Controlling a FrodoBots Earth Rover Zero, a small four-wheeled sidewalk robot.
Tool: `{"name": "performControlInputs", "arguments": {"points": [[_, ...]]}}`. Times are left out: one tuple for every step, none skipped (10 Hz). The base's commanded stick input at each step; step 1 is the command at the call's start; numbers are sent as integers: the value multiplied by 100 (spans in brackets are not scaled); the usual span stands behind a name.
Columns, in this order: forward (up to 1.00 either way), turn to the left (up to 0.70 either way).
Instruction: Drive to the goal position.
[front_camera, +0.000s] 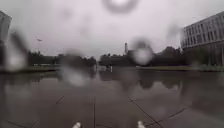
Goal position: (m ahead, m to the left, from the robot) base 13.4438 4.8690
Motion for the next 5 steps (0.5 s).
{"name": "performControlInputs", "arguments": {"points": [[48,1],[35,1],[0,0],[0,0],[6,0]]}}
